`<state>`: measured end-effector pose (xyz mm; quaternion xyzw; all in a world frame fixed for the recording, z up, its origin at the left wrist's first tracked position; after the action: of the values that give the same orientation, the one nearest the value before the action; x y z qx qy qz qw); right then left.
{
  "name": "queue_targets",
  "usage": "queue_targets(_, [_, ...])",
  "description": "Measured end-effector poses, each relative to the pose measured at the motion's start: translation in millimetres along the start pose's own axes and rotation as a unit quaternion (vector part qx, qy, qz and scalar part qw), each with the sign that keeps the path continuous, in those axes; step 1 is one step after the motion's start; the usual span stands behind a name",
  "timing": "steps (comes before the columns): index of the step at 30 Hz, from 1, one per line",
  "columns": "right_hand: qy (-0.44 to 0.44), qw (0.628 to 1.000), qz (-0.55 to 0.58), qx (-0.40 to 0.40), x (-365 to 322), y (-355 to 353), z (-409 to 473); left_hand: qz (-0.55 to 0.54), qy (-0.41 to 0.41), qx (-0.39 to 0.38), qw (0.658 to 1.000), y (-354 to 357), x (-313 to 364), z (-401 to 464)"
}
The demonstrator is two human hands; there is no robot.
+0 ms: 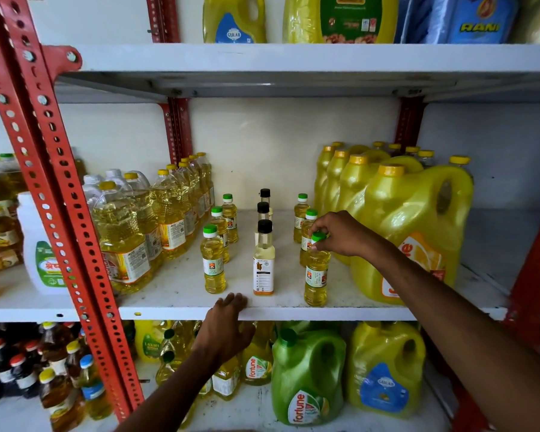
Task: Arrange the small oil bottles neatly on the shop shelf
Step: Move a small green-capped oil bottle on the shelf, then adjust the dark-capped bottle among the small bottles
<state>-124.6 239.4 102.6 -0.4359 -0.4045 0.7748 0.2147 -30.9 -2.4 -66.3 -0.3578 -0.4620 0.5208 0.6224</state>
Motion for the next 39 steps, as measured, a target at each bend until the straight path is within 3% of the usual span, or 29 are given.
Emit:
queue_targets(6, [0.025,0.999,-0.027,-0.028,-1,0,-1,-0.001,0.026,-0.015,1.0,4,-10,-5])
queue_targets(9, [0.031,0.997,-0.063,-0.038,0,-1,-1,0.02,0.067,0.014,0.997,-3,-22,-9])
queue_targets(13, [-0.042,0.999,-0.031,0.004,-19,6,11,0.049,0.082,0.043,0.994,-8,-40,-12])
queue_targets(18, [-0.11,0.991,-0.012,-0.069,-53,38,37,0.005,0.063,0.018,0.998,-3,-48,-16])
queue_targets(24, [-0.083,0.994,0.007,-0.066,-65,38,59,-0.018,0.047,0.05,0.998,-6,-54,-12])
queue_targets(31, [-0.081,0.996,0.018,-0.01,-68,51,65,-0.011,0.052,0.067,0.996,-1,-57,-13])
queue_targets(39, [-0.059,0.997,0.017,-0.044,-72,52,62,-0.024,0.051,0.064,0.996,-6,-55,-15])
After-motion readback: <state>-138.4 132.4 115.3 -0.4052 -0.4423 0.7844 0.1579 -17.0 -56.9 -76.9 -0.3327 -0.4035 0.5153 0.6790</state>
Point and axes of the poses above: each hand's wrist, its own z-axis towards the middle knuckle, its own y-axis out of the palm, x = y × z, the point moved 1 cm from there along z, towards the middle knuckle, and after that the axes turned 12 degrees about z, right-handed, at the moved point
